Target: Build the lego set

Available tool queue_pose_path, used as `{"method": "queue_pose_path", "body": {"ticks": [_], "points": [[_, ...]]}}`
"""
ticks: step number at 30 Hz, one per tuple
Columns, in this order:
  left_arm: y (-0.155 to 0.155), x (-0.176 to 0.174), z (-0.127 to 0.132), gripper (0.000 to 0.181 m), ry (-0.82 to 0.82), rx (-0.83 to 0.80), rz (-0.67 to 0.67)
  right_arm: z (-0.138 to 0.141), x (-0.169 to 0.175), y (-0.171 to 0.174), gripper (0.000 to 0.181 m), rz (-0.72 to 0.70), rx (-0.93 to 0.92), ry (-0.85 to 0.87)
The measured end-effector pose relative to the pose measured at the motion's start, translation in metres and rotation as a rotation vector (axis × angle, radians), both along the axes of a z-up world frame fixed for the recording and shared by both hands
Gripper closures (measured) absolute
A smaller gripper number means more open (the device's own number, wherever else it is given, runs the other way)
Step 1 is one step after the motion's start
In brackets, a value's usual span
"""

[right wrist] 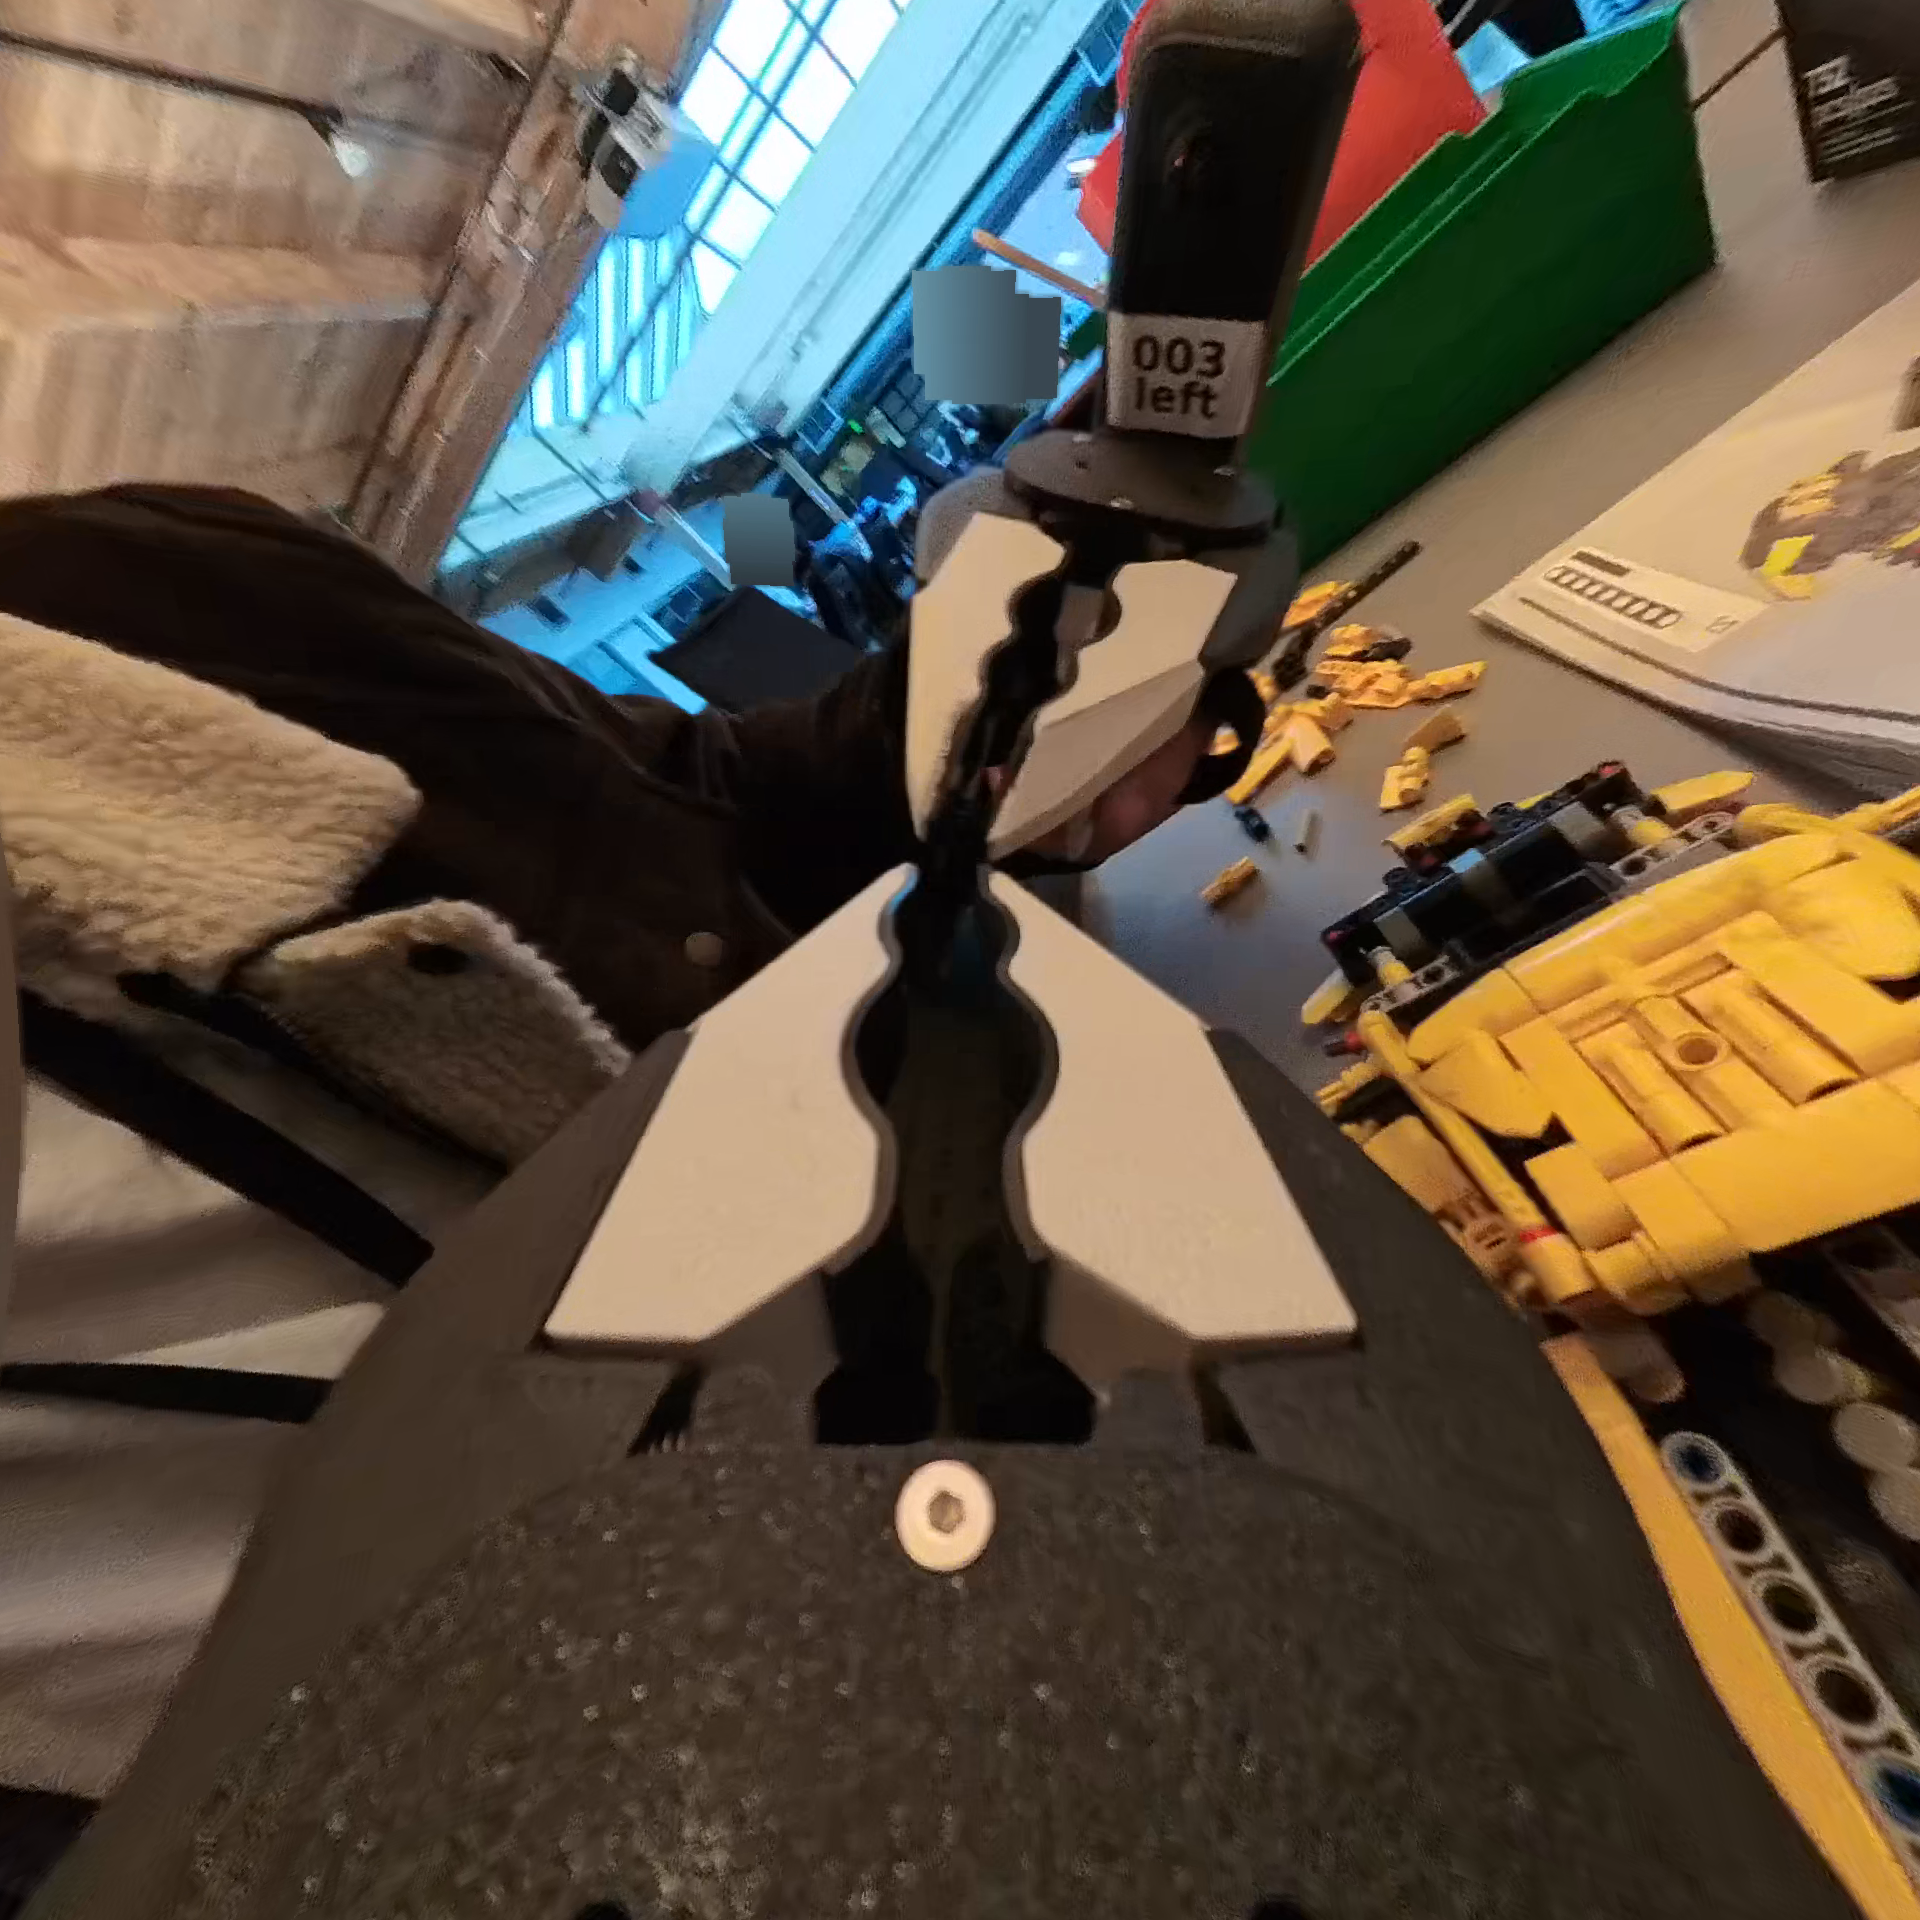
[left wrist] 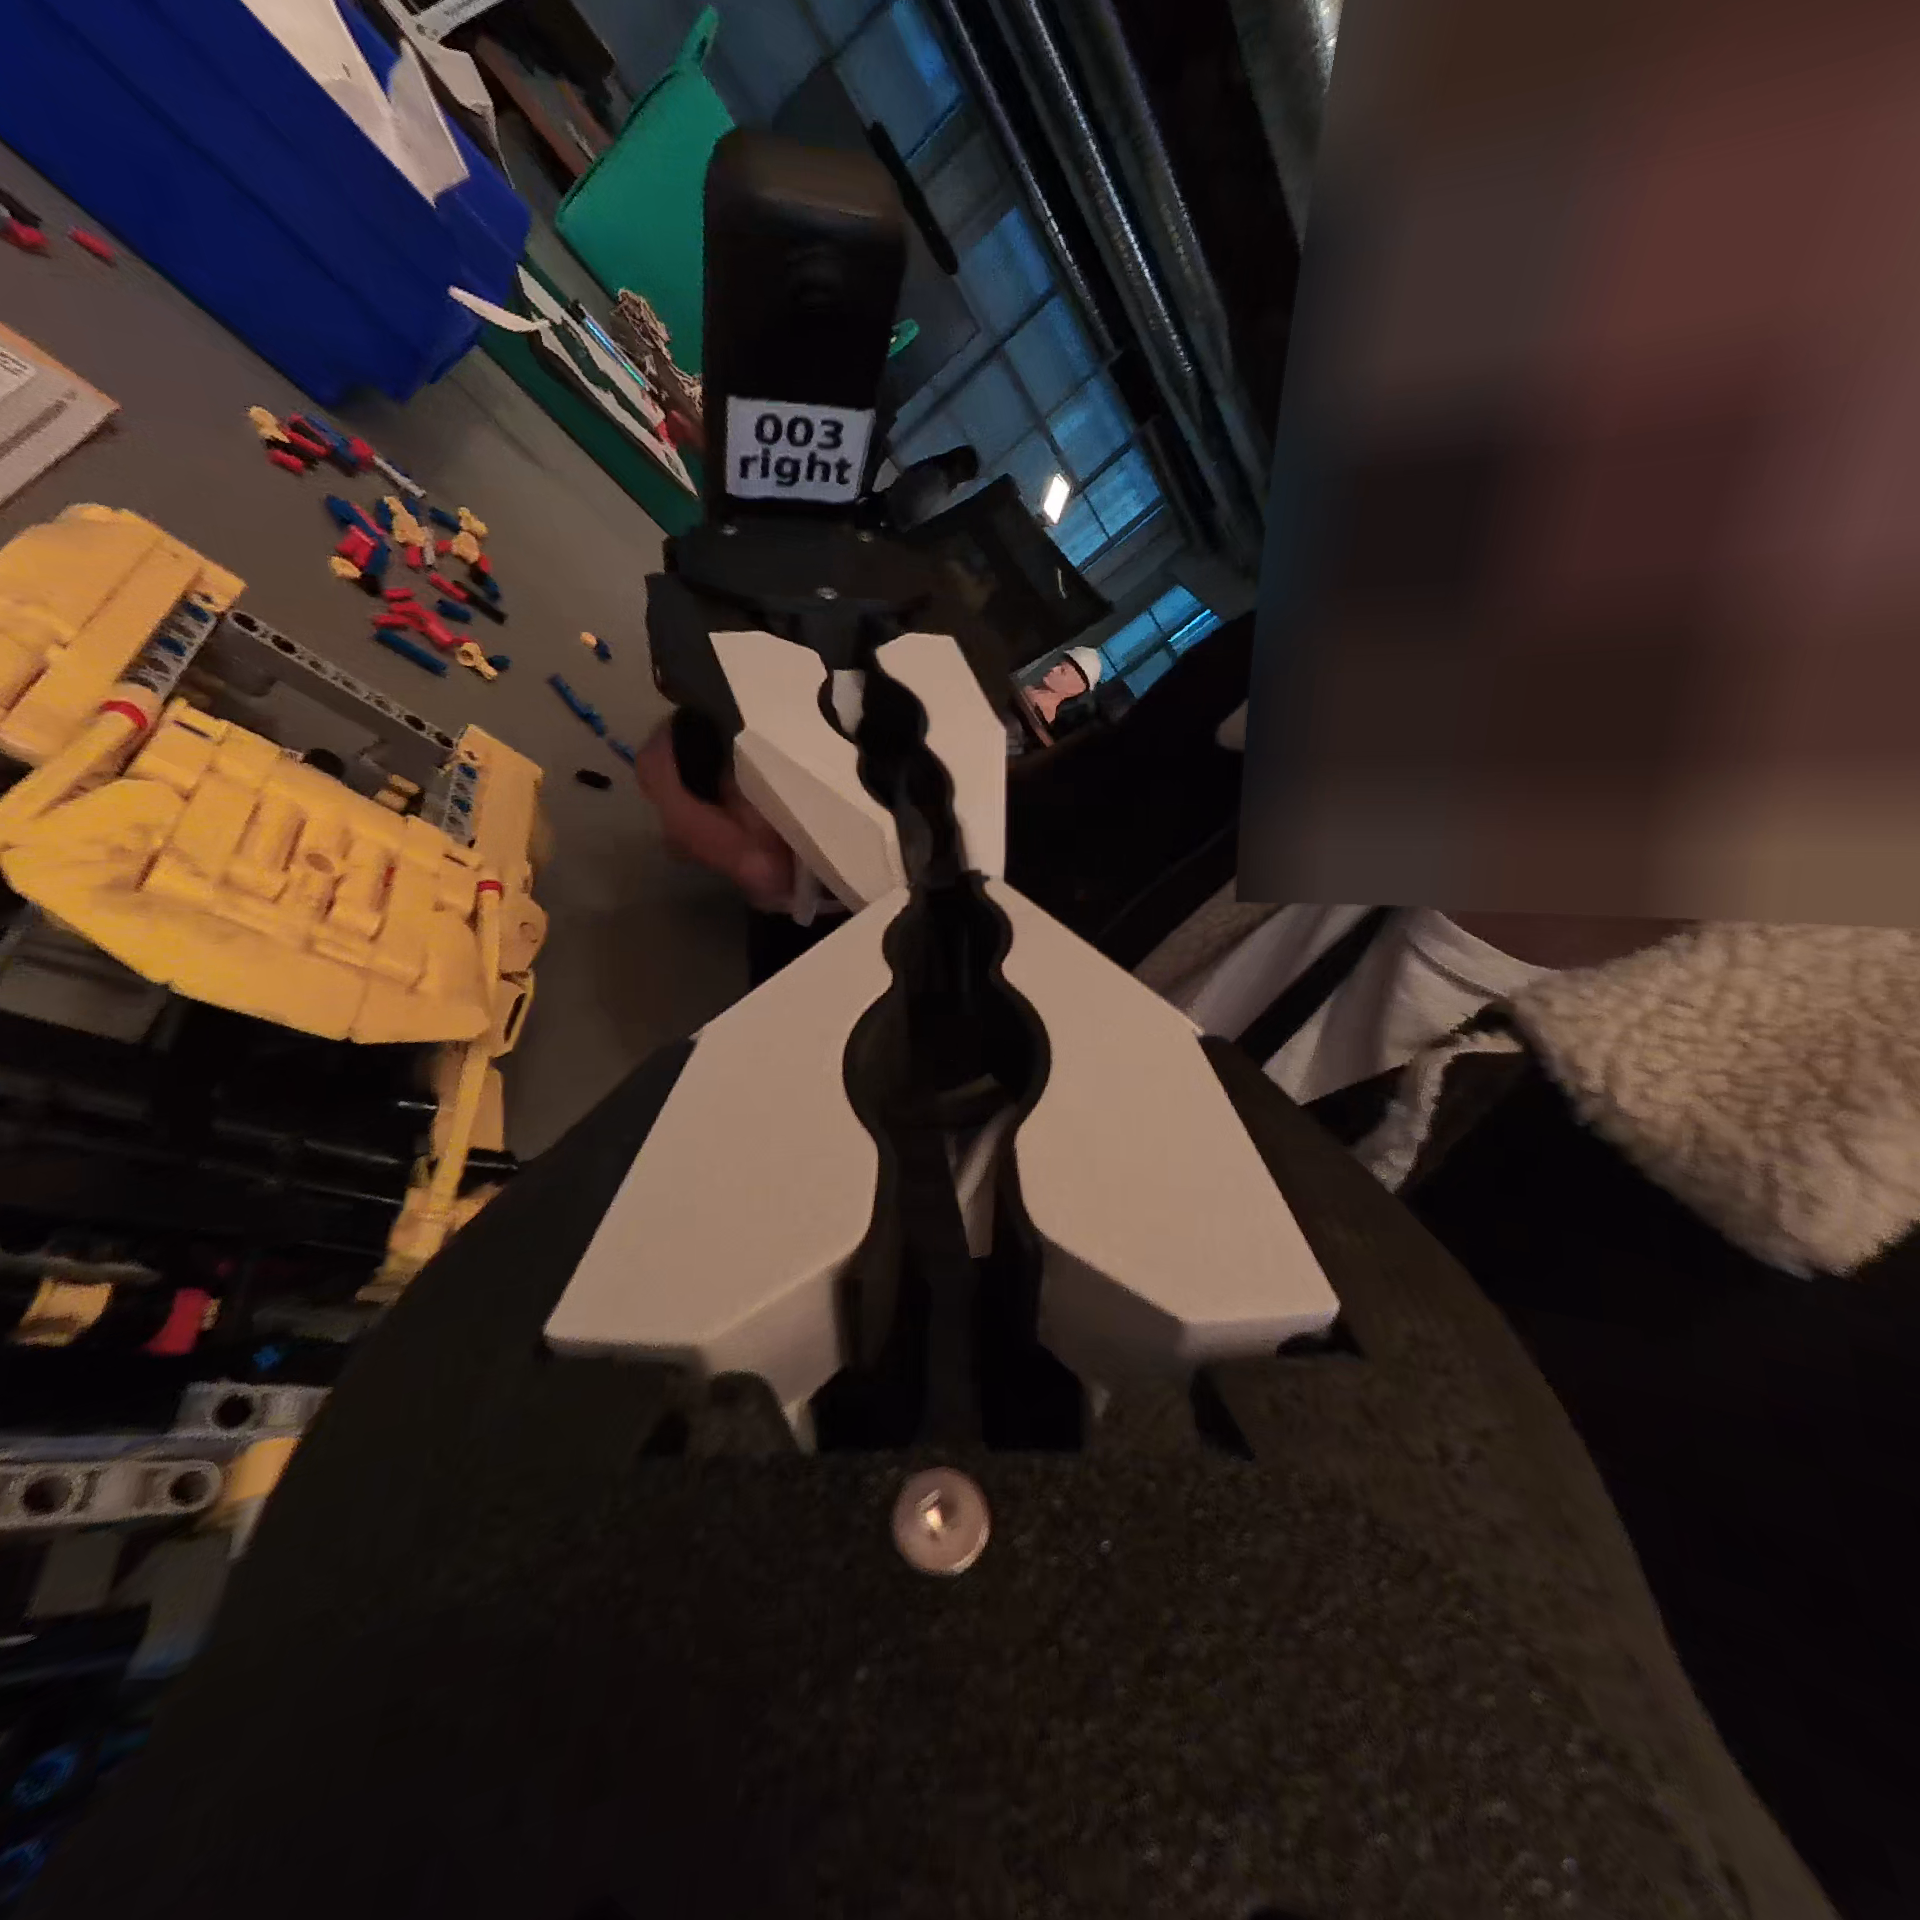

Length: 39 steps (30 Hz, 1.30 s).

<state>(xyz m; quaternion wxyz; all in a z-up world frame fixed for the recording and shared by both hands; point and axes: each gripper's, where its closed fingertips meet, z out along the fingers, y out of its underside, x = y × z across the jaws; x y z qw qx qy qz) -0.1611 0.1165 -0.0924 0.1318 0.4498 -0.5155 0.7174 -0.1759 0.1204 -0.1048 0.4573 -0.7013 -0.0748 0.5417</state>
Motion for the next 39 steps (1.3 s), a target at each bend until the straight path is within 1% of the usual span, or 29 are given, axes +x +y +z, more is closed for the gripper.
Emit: {"method": "queue_pose_path", "body": {"ticks": [3, 5, 6, 10, 13, 22, 25, 28, 30, 31, 33, 37, 39], "points": [[0.001, 0.005, -0.008, 0.174, 0.021, 0.054, 0.106, -0.008, 0.005, 0.001, 0.175, -0.045, -0.024, -0.040], [0.005, 0.008, -0.011, 0.173, 0.015, 0.064, 0.213, -0.010, 0.013, 0.003, 0.175, -0.080, -0.046, 0.021], [0.006, 0.007, -0.012, 0.167, 0.010, 0.046, 0.255, -0.009, 0.016, 0.002, 0.175, -0.084, -0.053, 0.065], [-0.001, 0.000, -0.014, 0.166, -0.031, -0.024, 0.349, -0.010, 0.019, 0.002, 0.175, -0.089, -0.061, 0.120], [-0.001, 0.001, -0.017, 0.171, -0.036, -0.044, 0.405, -0.008, 0.015, 0.001, 0.175, -0.076, -0.056, 0.130], [-0.002, -0.002, -0.017, 0.171, -0.061, -0.071, 0.441, -0.009, 0.009, 0.001, 0.175, -0.046, -0.074, 0.178], [-0.004, -0.001, -0.019, 0.178, -0.060, -0.074, 0.430, -0.009, 0.010, 0.002, 0.176, -0.043, -0.082, 0.202], [-0.003, -0.003, -0.017, 0.180, -0.070, -0.110, 0.418, -0.009, 0.009, 0.002, 0.176, -0.037, -0.085, 0.220], [0.000, -0.004, -0.020, 0.180, -0.035, -0.133, 0.419, -0.013, 0.009, 0.004, 0.174, -0.054, -0.076, 0.171], [0.006, -0.006, -0.018, 0.180, -0.025, -0.162, 0.426, -0.012, 0.011, 0.003, 0.170, -0.063, -0.048, 0.140], [0.025, -0.011, -0.024, 0.180, 0.060, -0.212, 0.448, -0.012, 0.023, 0.005, 0.159, -0.125, 0.001, 0.054], [0.075, -0.018, -0.052, 0.181, 0.251, -0.280, 0.500, -0.041, 0.066, 0.014, 0.142, -0.341, 0.051, -0.342], [0.092, -0.018, -0.068, 0.180, 0.339, -0.288, 0.510, -0.054, 0.081, 0.018, 0.134, -0.409, 0.067, -0.520]]}}
